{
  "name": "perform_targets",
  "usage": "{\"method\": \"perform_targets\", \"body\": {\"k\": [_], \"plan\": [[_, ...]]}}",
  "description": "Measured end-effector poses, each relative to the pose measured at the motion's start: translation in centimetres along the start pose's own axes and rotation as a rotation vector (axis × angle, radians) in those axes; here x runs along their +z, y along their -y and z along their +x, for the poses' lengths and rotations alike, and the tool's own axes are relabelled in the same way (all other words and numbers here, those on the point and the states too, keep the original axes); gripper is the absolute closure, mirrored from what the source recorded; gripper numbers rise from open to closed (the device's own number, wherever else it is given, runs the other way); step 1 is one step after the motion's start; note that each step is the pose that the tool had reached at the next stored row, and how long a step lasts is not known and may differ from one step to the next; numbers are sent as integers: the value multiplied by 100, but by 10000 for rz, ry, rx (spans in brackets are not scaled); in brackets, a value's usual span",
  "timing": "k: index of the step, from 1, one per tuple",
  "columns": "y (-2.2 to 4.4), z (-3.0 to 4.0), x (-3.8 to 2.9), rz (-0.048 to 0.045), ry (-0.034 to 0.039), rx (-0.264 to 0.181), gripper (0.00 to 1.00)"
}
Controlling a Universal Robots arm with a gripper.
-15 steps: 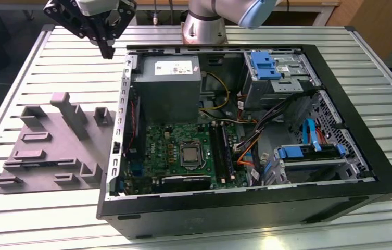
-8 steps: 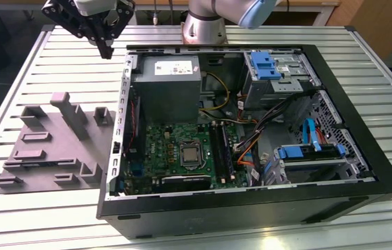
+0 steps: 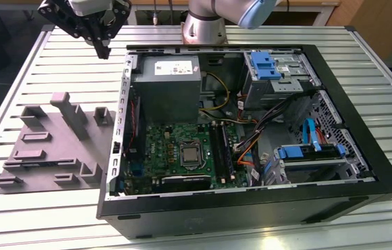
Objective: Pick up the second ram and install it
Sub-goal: 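Reach for the second ram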
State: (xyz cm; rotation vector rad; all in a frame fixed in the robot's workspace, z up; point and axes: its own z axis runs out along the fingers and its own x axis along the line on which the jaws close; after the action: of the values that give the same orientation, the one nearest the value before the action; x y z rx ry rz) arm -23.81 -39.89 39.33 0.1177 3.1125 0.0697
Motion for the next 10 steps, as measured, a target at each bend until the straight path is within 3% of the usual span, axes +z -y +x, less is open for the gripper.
{"method": "perform_targets", "body": {"k": [10], "plan": [[2, 22, -1, -5, -1, 1, 89]]}}
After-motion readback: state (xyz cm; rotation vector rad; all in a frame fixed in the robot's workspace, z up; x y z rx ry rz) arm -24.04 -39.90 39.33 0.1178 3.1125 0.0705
